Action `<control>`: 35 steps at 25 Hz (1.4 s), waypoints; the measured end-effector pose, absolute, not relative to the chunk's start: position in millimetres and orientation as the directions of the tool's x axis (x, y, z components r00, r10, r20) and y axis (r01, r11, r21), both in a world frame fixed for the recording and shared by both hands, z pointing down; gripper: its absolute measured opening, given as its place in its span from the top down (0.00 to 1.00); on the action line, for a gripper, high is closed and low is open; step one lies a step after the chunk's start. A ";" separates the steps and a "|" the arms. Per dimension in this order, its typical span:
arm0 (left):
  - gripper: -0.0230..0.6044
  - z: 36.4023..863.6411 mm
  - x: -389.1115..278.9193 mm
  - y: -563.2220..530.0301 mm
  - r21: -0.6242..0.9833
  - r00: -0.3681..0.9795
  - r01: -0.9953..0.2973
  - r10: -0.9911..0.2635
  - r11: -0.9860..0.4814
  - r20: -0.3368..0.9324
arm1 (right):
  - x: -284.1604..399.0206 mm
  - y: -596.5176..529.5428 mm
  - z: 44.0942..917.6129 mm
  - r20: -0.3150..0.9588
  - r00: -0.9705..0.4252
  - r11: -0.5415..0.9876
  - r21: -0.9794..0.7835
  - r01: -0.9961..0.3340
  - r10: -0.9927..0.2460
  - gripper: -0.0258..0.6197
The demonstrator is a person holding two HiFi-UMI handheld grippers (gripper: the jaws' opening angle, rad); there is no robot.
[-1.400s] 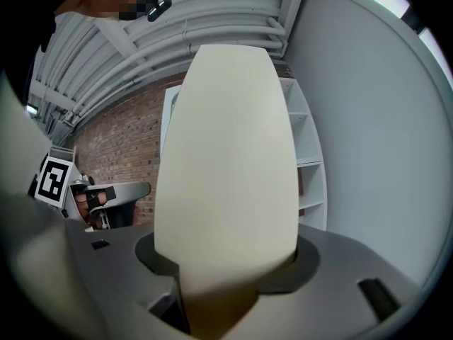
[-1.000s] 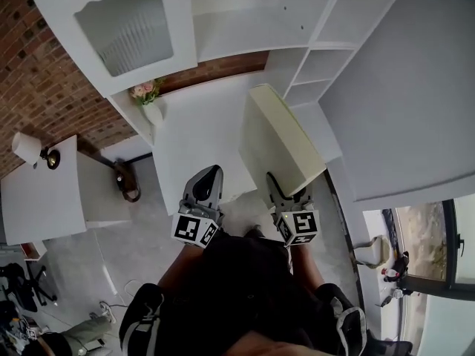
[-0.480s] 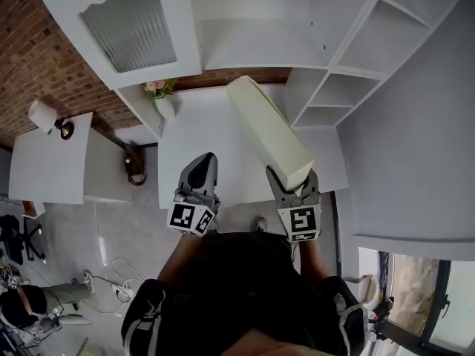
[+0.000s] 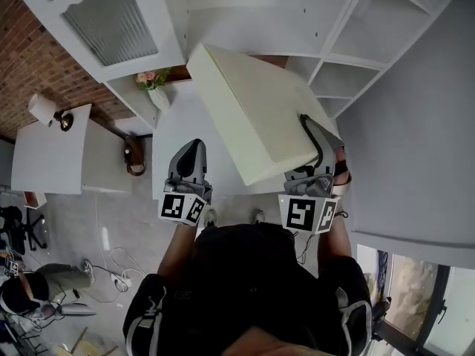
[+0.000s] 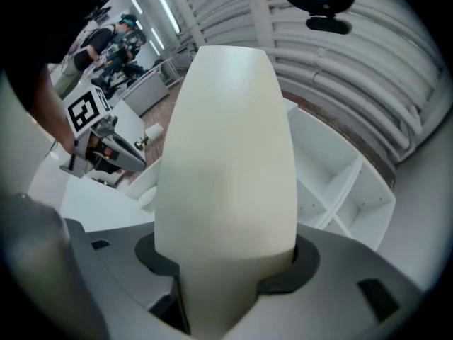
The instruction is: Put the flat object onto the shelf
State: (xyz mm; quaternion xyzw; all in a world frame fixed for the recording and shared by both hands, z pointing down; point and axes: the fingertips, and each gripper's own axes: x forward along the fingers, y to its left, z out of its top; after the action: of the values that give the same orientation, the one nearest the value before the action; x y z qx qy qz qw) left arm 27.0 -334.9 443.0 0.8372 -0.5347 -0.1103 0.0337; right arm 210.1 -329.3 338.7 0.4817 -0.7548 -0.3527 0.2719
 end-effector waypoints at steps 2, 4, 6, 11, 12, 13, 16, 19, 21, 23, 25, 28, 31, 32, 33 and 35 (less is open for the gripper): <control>0.94 441.7 27.9 -333.9 0.173 0.404 -0.888 -0.902 -0.426 -0.151 | 210.7 -341.9 327.8 0.041 -0.356 0.221 0.849 -0.481 -0.934 0.53; 0.94 440.0 24.8 -333.6 0.167 0.399 -0.891 -0.904 -0.422 -0.154 | 207.4 -359.3 323.9 0.030 -0.325 0.171 0.894 -0.414 -0.945 0.53; 0.94 438.4 19.9 -333.3 0.162 0.390 -0.896 -0.907 -0.413 -0.156 | 201.4 -377.3 324.7 0.030 -0.295 0.133 0.933 -0.335 -0.955 0.53; 0.94 434.6 5.2 -334.4 0.150 0.370 -0.908 -0.916 -0.392 -0.158 | 185.9 -415.1 338.7 0.041 -0.220 0.079 0.983 -0.165 -0.975 0.53; 0.94 434.1 2.9 -335.5 0.144 0.367 -0.910 -0.916 -0.389 -0.159 | 183.4 -422.9 344.6 0.053 -0.206 0.083 0.987 -0.140 -0.977 0.53; 0.94 433.7 1.3 -336.6 0.139 0.366 -0.911 -0.917 -0.388 -0.160 | 181.8 -430.4 351.1 0.065 -0.191 0.089 0.989 -0.117 -0.979 0.52; 0.94 432.0 -1.2 -339.0 0.125 0.360 -0.916 -0.919 -0.381 -0.158 | 180.9 -448.2 368.6 0.085 -0.140 0.092 0.995 -0.045 -0.987 0.52; 0.94 431.3 -4.7 -341.7 0.126 0.354 -0.919 -0.922 -0.374 -0.160 | 180.5 -466.3 379.5 0.080 -0.102 0.079 0.997 0.016 -0.992 0.52; 0.94 431.9 -6.0 -343.1 0.132 0.351 -0.919 -0.923 -0.372 -0.159 | 180.8 -479.1 383.8 0.076 -0.088 0.074 0.997 0.026 -0.993 0.52; 0.94 432.3 -6.5 -344.0 0.132 0.351 -0.919 -0.923 -0.372 -0.158 | 181.0 -492.1 385.9 0.072 -0.077 0.070 0.997 0.025 -0.994 0.52; 0.94 433.0 -7.2 -345.0 0.127 0.351 -0.920 -0.923 -0.372 -0.157 | 178.7 -505.1 387.1 0.062 -0.067 0.060 0.998 0.033 -0.996 0.52; 0.94 433.5 -8.5 -347.5 0.126 0.350 -0.920 -0.923 -0.371 -0.157 | 168.8 -523.1 402.9 0.124 -0.085 0.123 0.992 0.009 -0.989 0.50; 0.94 433.8 -9.6 -349.0 0.123 0.347 -0.922 -0.925 -0.367 -0.154 | 157.6 -542.7 413.9 0.155 -0.115 0.154 0.988 0.022 -0.981 0.45; 0.94 434.1 -10.0 -349.2 0.121 0.345 -0.923 -0.926 -0.364 -0.153 | 154.8 -549.0 416.7 0.164 -0.120 0.162 0.986 0.027 -0.979 0.45; 0.94 434.5 -10.8 -349.4 0.120 0.343 -0.924 -0.927 -0.362 -0.151 | 152.4 -554.5 418.7 0.178 -0.120 0.176 0.984 0.028 -0.977 0.44; 0.94 435.9 -12.8 -350.0 0.125 0.339 -0.925 -0.929 -0.358 -0.148 | 150.0 -563.2 420.8 0.221 -0.100 0.218 0.975 0.035 -0.970 0.42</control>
State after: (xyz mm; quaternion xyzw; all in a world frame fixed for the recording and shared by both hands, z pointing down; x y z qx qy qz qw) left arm -12.8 -350.0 435.9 0.8182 -0.5666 -0.0969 0.0092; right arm 150.0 -563.2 420.8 0.4090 -0.5714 -0.4729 0.5315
